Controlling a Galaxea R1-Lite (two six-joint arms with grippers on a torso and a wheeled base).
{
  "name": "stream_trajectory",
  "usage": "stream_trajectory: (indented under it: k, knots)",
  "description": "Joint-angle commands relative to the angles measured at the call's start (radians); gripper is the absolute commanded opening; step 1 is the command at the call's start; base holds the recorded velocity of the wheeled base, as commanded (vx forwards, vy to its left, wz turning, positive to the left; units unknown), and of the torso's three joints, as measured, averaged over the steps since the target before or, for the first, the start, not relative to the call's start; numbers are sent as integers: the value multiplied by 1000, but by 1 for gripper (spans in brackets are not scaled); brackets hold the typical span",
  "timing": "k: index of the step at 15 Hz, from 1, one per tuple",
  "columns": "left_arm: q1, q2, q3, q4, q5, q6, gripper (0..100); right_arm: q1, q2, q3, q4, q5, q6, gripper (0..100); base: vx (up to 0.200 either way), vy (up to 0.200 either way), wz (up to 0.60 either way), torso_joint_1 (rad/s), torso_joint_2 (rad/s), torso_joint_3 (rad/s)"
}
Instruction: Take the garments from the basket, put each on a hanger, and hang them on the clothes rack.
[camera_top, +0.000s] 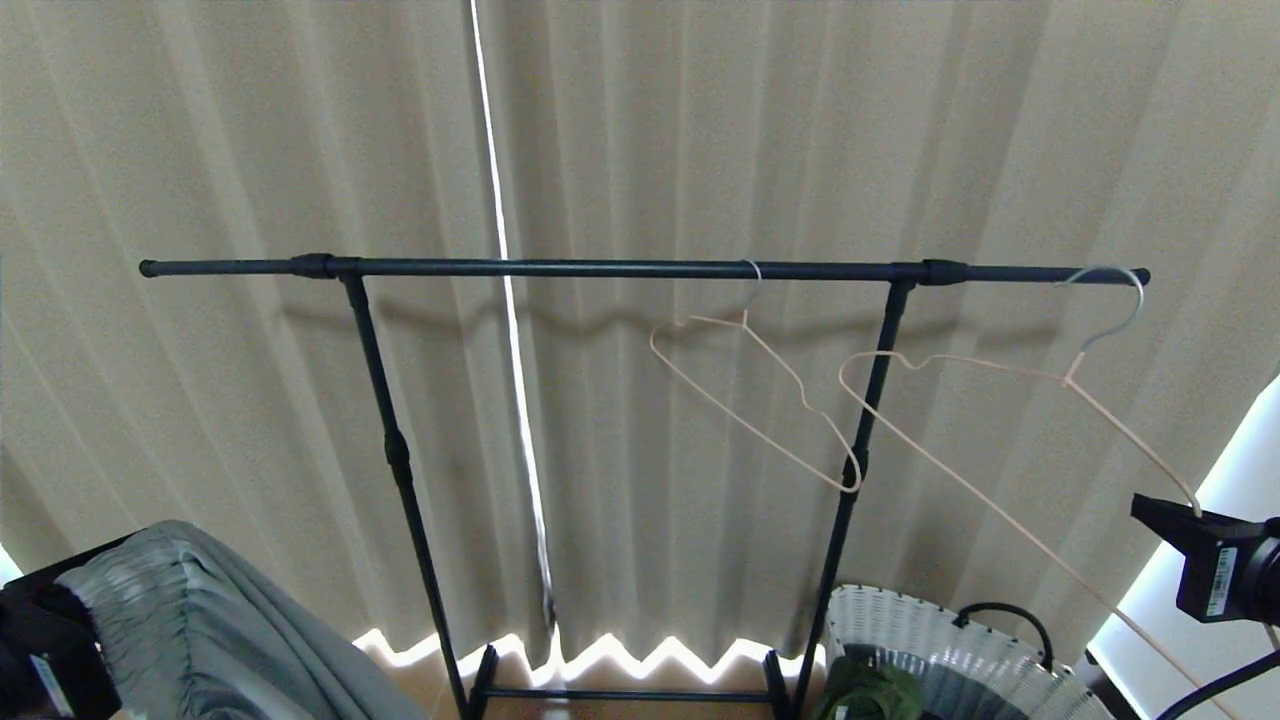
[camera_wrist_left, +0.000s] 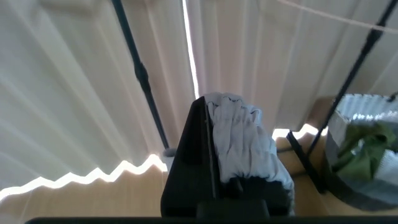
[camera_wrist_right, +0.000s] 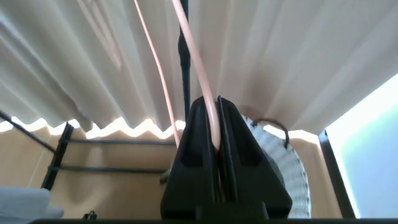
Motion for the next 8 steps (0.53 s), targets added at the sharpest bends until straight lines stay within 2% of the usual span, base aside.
stream_trajectory:
  k: [1,4,7,8]
  knots:
    - [-3,0,2,-2,0,0,0,-1,-23,6,-3,6,2,0,-200,0,0,-2,2,12]
    - [-6,0,7,-2,0,1,0,13,-43,7,-4,12,7,0,0,0,0,0,0,0]
    - [-5,0,8,-2,0,1,0,80,-66,12,-3,32,11,0,0,0,0,0,0,0]
    - [-5,-2,8,-2,0,1,0,119,-76,47,-6,36,7,0,0,0,0,0,0,0]
